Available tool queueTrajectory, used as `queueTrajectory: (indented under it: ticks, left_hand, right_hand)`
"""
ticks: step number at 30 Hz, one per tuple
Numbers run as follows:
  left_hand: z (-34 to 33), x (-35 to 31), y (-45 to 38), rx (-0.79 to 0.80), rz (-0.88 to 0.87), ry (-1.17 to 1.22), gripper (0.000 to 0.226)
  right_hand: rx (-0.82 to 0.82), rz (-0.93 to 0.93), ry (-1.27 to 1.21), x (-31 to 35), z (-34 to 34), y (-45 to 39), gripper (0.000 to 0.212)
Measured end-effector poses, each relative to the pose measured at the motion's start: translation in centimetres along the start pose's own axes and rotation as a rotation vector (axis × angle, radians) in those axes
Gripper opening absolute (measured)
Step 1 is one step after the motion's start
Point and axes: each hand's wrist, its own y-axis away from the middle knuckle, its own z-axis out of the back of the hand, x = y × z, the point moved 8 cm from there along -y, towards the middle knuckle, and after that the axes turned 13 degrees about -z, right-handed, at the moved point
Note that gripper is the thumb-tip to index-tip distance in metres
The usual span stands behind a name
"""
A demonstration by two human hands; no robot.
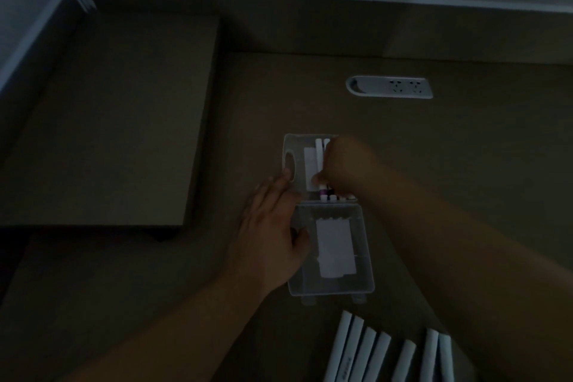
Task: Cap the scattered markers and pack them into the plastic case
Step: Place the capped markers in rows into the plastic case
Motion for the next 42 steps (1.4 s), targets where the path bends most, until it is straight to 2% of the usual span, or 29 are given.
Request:
queueTrajectory:
  ticks: [4,8,11,14,16,19,22,30,36,42]
  left_hand:
    - [-0.2,-0.1,0.0,-0.01,-0.013,0.005,0.057]
    - [0.0,-0.3,0.0,-0.015,-0.023,0.0,0.06]
    - [0.3,-0.7,0.1,-0.036,-0.027,-0.006,0.059]
    - [0.4,-1.0,0.1,-0.044,-0.009,-0.004,0.059]
    - [0.5,-0.8,0.1,-0.048,0.019,-0.005,0.058]
    - [0.7,-1.8,0.3,-0.073,0.017,-0.024,0.055]
    - [0.8,-2.2,0.4,-0.09,0.045,-0.038,0.053]
    - [0.4,-1.8,0.3,-0.089,0.03,-0.083,0.042]
    - [0.3,-1.6,0.3,-0.098,0.02,-0.063,0.042]
    - [0.5,-2.1,0.5,-0.099,-0.006,-0.079,0.046]
  right_hand:
    - [0.003,-0.016,-0.113,-0.6,0.2,0.7,0.04]
    - [-0.032,-0.073,-0.304,-3.0,0.6,2.0,0.021]
    - [0.031,-0.206,-0.434,-6.9,0.5,3.7,0.015]
    - [-0.115,-0.201,-0.351,-10.8,2.1,5.9,0.014]
    - [-0.145,-0.176,-0.337,-12.9,2.6,7.6,0.015]
    - [-0.005,-0.253,-0.391,-17.1,1.1,10.2,0.019]
    - [0.033,-0.327,-0.442,-21.0,-0.3,12.7,0.027]
    - [0.23,-0.515,-0.311,-28.0,-5.1,18.9,0.034]
    - [0.416,-0.637,-0.381,-28.9,-9.3,21.4,0.026]
    - [0.409,-0.635,-0.365,-27.9,-9.6,20.7,0.019]
